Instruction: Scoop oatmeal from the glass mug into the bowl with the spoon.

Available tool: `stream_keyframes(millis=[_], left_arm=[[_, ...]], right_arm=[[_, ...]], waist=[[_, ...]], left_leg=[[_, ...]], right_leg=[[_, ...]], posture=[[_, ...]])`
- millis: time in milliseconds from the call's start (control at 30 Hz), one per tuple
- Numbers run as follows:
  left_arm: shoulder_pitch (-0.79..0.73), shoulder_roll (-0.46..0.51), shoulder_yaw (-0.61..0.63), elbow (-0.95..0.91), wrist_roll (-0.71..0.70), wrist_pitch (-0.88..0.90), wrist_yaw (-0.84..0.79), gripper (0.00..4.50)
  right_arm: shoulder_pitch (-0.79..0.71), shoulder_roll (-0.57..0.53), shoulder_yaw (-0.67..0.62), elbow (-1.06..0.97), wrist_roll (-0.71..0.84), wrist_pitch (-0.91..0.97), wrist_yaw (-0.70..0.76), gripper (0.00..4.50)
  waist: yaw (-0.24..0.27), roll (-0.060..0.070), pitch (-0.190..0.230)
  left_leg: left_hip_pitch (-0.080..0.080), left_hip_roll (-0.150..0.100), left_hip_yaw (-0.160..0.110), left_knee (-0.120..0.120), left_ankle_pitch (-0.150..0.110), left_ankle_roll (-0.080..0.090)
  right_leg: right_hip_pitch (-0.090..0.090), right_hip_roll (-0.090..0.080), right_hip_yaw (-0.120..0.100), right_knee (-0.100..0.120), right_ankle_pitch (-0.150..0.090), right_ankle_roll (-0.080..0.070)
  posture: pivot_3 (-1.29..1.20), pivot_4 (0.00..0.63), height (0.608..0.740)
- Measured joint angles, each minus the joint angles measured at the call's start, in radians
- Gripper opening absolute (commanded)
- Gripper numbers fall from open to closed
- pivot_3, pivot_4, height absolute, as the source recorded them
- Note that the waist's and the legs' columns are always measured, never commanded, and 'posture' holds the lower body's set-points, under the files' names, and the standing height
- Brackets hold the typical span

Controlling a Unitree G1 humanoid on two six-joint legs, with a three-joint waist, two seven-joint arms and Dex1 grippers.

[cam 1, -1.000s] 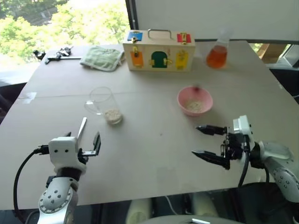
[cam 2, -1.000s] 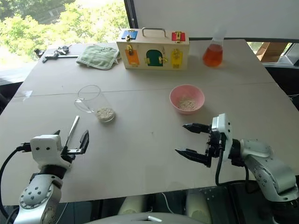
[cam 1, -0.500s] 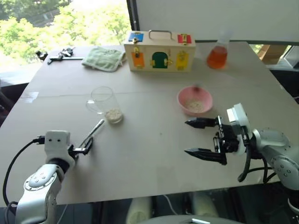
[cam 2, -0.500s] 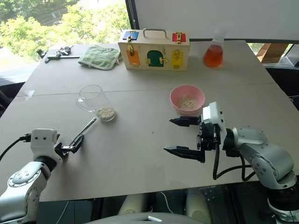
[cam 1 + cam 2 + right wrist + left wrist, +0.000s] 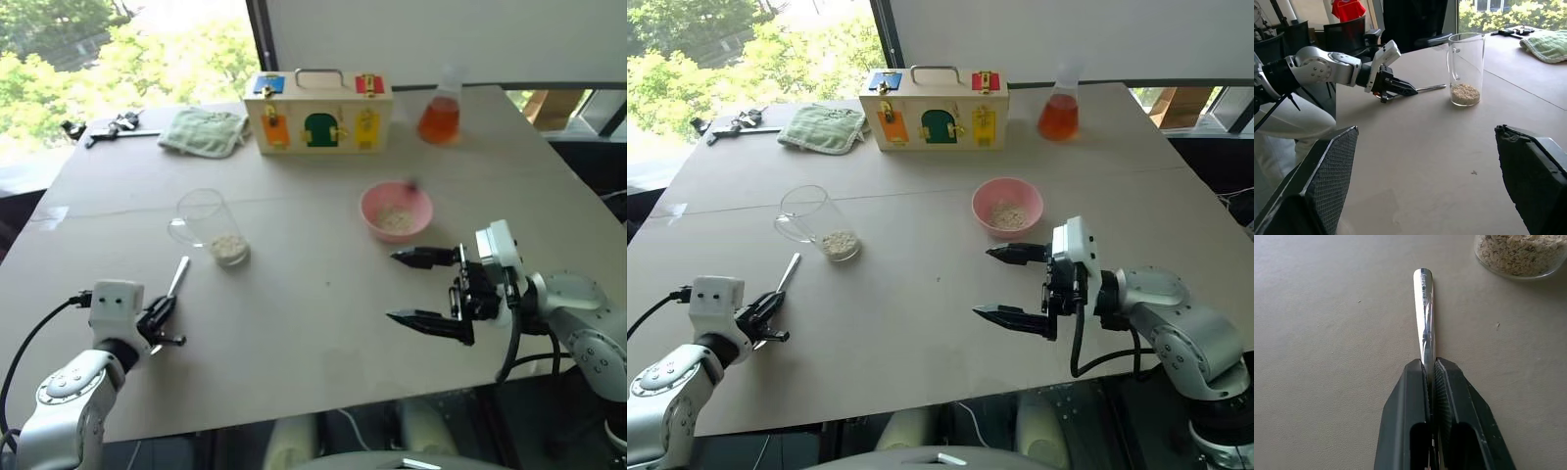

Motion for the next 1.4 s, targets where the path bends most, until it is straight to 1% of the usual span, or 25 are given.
stream_keyframes(millis=[67, 200, 300, 400, 500, 533, 633, 667, 700, 733, 867, 967, 1067, 1200, 1300, 1400], left_arm=[[0.029, -0.009, 0.005, -0.01, -0.004, -0.021, -0.015, 0.06], [0.12, -0.062, -0.009, -0.087, -0.044, -0.087, -0.086, 0.06], [0.168, -0.073, -0.077, -0.162, -0.066, -0.113, -0.147, 0.06], [0.174, -0.07, -0.186, -0.219, -0.051, -0.155, -0.196, 0.06], [0.141, -0.066, -0.298, -0.265, -0.036, -0.185, -0.227, 0.06], [0.137, -0.064, -0.309, -0.271, -0.035, -0.187, -0.231, 0.06], [0.09, -0.035, -0.383, -0.287, 0.003, -0.217, -0.253, 0.06], [0.089, -0.035, -0.384, -0.287, 0.003, -0.218, -0.253, 0.06], [0.042, -0.037, -0.429, -0.288, 0.031, -0.23, -0.247, 0.06], [-0.003, -0.048, -0.459, -0.289, 0.039, -0.231, -0.242, 0.06], [-0.06, -0.056, -0.524, -0.292, 0.054, -0.238, -0.234, 0.06], [-0.076, -0.057, -0.544, -0.291, 0.062, -0.25, -0.23, 0.06], [-0.113, -0.065, -0.567, -0.269, 0.081, -0.273, -0.229, 0.06], [-0.116, -0.065, -0.588, -0.243, 0.092, -0.3, -0.231, 0.06], [-0.117, -0.071, -0.595, -0.229, 0.1, -0.318, -0.229, 0.0], [-0.128, -0.082, -0.595, -0.225, 0.102, -0.335, -0.224, 0.0]], right_arm=[[0.0, 0.008, 0.0, 0.0, 0.0, 0.0, -0.011, 4.5], [0.0, 0.054, 0.012, 0.002, 0.003, 0.019, -0.072, 4.5], [-0.002, 0.096, 0.016, 0.011, 0.031, 0.065, -0.127, 4.5], [-0.007, 0.162, 0.035, 0.026, 0.076, 0.144, -0.227, 4.5], [-0.008, 0.235, 0.087, 0.03, 0.112, 0.27, -0.377, 4.5], [-0.008, 0.24, 0.096, 0.03, 0.117, 0.285, -0.392, 4.5], [-0.022, 0.302, 0.11, 0.066, 0.195, 0.412, -0.505, 4.5], [-0.022, 0.303, 0.11, 0.067, 0.196, 0.414, -0.506, 4.5], [-0.043, 0.346, 0.11, 0.105, 0.231, 0.482, -0.575, 4.5], [-0.067, 0.376, 0.11, 0.138, 0.24, 0.512, -0.615, 4.5], [-0.115, 0.46, 0.091, 0.195, 0.293, 0.575, -0.715, 4.5], [-0.121, 0.489, 0.075, 0.214, 0.313, 0.594, -0.763, 4.5], [-0.142, 0.548, 0.038, 0.233, 0.323, 0.59, -0.836, 4.5], [-0.163, 0.582, -0.002, 0.234, 0.339, 0.584, -0.89, 4.5], [-0.17, 0.601, -0.011, 0.235, 0.338, 0.567, -0.912, 3.73], [-0.171, 0.602, -0.017, 0.235, 0.329, 0.559, -0.922, 2.57]], waist=[[-0.001, 0.0, 0.0], [0.007, 0.0, 0.0], [0.016, -0.001, 0.0], [0.02, -0.003, 0.002], [0.019, -0.006, 0.003], [0.018, -0.006, 0.003], [0.014, -0.006, 0.004], [0.014, -0.006, 0.004], [0.012, -0.006, 0.004], [0.011, -0.007, 0.004], [0.007, -0.007, 0.004], [0.007, -0.007, 0.004], [0.007, -0.007, 0.004], [0.006, -0.007, 0.004], [0.006, -0.006, 0.004], [0.007, -0.006, 0.004]], left_leg=[[0.001, -0.001, 0.001, -0.003, 0.0, 0.0], [-0.001, -0.001, 0.003, -0.005, 0.0, 0.0], [-0.004, -0.003, 0.002, -0.005, 0.0, 0.0], [-0.004, -0.003, 0.002, -0.005, 0.0, 0.0], [-0.005, -0.003, 0.0, -0.005, 0.0, 0.0], [-0.006, -0.002, 0.0, -0.005, 0.0, 0.0], [-0.007, -0.002, 0.0, -0.005, 0.0, 0.0], [-0.007, -0.002, 0.0, -0.005, 0.0, 0.0], [-0.007, -0.003, 0.0, -0.005, 0.0, 0.0], [-0.007, -0.003, 0.0, -0.005, 0.0, 0.0], [-0.007, -0.002, 0.0, -0.005, 0.0, 0.0], [-0.008, -0.002, -0.001, -0.005, 0.0, 0.0], [-0.01, -0.002, -0.002, -0.005, 0.0, 0.0], [-0.009, -0.002, -0.002, -0.005, 0.0, 0.0], [-0.01, -0.002, -0.002, -0.005, 0.0, 0.0], [-0.01, -0.002, -0.002, -0.005, 0.0, 0.0]], right_leg=[[0.0, 0.0, 0.001, -0.001, 0.0, 0.0], [-0.002, -0.002, 0.002, -0.004, 0.0, 0.0], [-0.003, -0.004, 0.0, -0.007, 0.0, 0.0], [-0.003, -0.004, 0.0, -0.008, 0.0, 0.0], [-0.003, -0.004, 0.001, -0.008, 0.0, 0.0], [-0.003, -0.004, 0.001, -0.008, 0.0, 0.0], [-0.004, -0.003, 0.001, -0.008, 0.0, 0.0], [-0.004, -0.003, 0.0, -0.008, 0.0, 0.0], [-0.004, -0.002, 0.0, -0.008, 0.0, 0.0], [-0.004, -0.002, -0.001, -0.008, 0.0, 0.0], [-0.004, -0.001, 0.0, -0.008, 0.002, 0.004], [-0.005, -0.001, -0.001, -0.008, 0.002, 0.004], [-0.006, 0.0, -0.003, -0.008, 0.002, 0.004], [-0.006, 0.0, -0.003, -0.008, 0.002, 0.004], [-0.006, 0.0, -0.003, -0.008, 0.002, 0.004], [-0.006, 0.0, -0.003, -0.008, 0.002, 0.004]], posture=[[0.0, 0.15, 0.74], [0.0, 0.15, 0.74], [0.0, 0.15, 0.74], [0.0, 0.15, 0.74], [0.0, 0.15, 0.74], [0.0, 0.15, 0.74], [0.0, 0.15, 0.74], [0.0, 0.15, 0.74], [0.0, 0.15, 0.74], [0.0, 0.15, 0.74], [0.0, 0.15, 0.74], [0.0, 0.15, 0.74], [0.0, 0.15, 0.74], [0.0, 0.15, 0.74], [0.0, 0.15, 0.74], [0.0, 0.15, 0.74]])
